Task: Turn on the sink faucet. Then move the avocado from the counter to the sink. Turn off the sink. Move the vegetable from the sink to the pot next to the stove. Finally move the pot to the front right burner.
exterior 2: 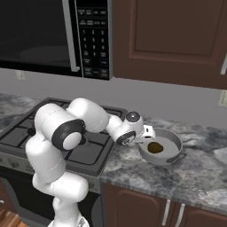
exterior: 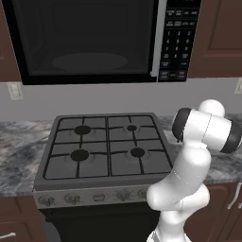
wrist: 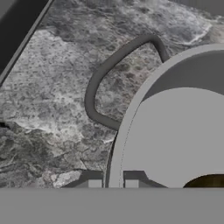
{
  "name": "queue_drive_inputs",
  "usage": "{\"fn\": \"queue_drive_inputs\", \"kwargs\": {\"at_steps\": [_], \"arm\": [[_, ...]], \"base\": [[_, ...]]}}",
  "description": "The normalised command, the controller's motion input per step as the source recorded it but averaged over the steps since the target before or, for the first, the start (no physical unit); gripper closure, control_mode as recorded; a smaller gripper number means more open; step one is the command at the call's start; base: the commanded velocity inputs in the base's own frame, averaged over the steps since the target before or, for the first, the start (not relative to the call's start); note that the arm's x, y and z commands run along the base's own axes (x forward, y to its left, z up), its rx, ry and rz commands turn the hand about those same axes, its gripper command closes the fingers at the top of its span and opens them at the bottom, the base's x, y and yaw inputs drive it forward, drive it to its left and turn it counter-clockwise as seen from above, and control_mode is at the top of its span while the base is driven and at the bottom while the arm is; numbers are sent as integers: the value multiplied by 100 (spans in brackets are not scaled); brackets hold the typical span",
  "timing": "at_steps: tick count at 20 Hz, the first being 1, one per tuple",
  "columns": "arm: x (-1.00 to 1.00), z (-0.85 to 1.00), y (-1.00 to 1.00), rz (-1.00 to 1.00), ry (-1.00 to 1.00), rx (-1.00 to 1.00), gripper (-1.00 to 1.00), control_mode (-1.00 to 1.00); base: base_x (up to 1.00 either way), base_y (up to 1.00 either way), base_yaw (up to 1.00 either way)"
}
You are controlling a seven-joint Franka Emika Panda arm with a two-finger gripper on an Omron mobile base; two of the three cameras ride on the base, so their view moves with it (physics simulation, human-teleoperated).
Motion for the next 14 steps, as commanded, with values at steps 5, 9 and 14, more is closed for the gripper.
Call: {"fn": "queue_drive_inputs", "kwargs": {"at_steps": [5, 9, 14], "arm": [[-21, 44, 47, 11, -10, 0, 100, -100], [-25, 39, 45, 13, -5, 0, 100, -100], [-18, 61, 51, 10, 0, -2, 100, -100]], "base": [[0, 0, 0], [0, 0, 0], [0, 0, 0]]}}
